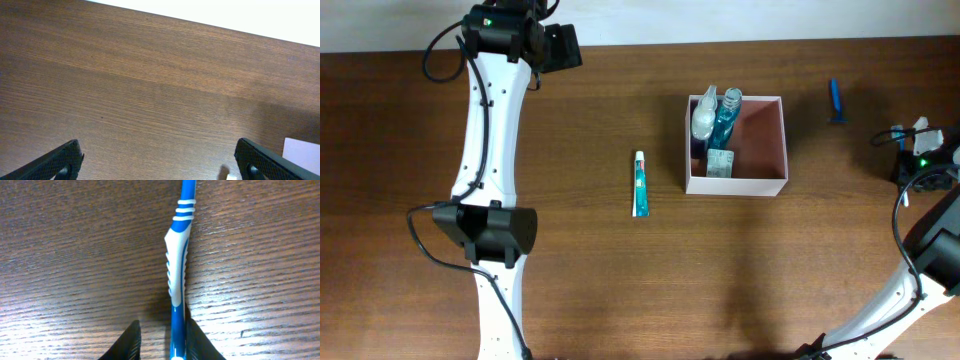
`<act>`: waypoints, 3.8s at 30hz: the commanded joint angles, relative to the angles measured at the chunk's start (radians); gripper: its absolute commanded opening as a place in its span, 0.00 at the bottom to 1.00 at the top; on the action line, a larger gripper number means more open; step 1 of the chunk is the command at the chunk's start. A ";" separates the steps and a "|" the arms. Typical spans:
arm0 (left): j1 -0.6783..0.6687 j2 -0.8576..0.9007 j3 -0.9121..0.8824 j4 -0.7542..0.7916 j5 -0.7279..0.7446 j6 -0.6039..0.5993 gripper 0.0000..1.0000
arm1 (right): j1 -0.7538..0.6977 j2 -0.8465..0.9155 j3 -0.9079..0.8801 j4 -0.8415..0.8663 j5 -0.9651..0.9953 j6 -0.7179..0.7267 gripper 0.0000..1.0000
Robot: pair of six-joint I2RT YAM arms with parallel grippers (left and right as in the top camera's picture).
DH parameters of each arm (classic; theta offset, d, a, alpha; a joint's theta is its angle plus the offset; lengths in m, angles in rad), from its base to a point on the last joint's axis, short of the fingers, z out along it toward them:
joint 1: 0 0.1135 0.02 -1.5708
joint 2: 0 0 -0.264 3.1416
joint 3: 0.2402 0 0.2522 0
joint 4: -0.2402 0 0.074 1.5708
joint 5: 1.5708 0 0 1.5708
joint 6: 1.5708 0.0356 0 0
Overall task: Pack container
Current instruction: 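Lower the right gripper onto the blue-white toothbrush handle, then close the right gripper on the toothbrush handle and lift it, then carry the toothbrush left and drop it into the pink box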
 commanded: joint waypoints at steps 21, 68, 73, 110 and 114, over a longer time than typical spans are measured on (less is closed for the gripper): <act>0.005 0.000 -0.005 0.003 -0.008 -0.010 0.99 | 0.113 0.015 0.561 -0.542 -0.070 0.134 0.04; 0.005 0.000 -0.005 0.003 -0.008 -0.010 0.99 | 0.066 0.231 0.432 -0.318 0.119 0.130 0.38; 0.005 0.000 -0.005 0.003 -0.008 -0.010 0.99 | 0.066 0.245 0.428 -0.316 0.120 0.130 0.38; 0.005 0.000 -0.005 0.003 -0.008 -0.010 1.00 | 0.149 0.215 0.811 -0.790 -0.082 0.180 0.04; 0.005 0.000 -0.005 0.003 -0.008 -0.010 1.00 | 0.201 0.189 0.894 -0.827 -0.120 0.272 0.03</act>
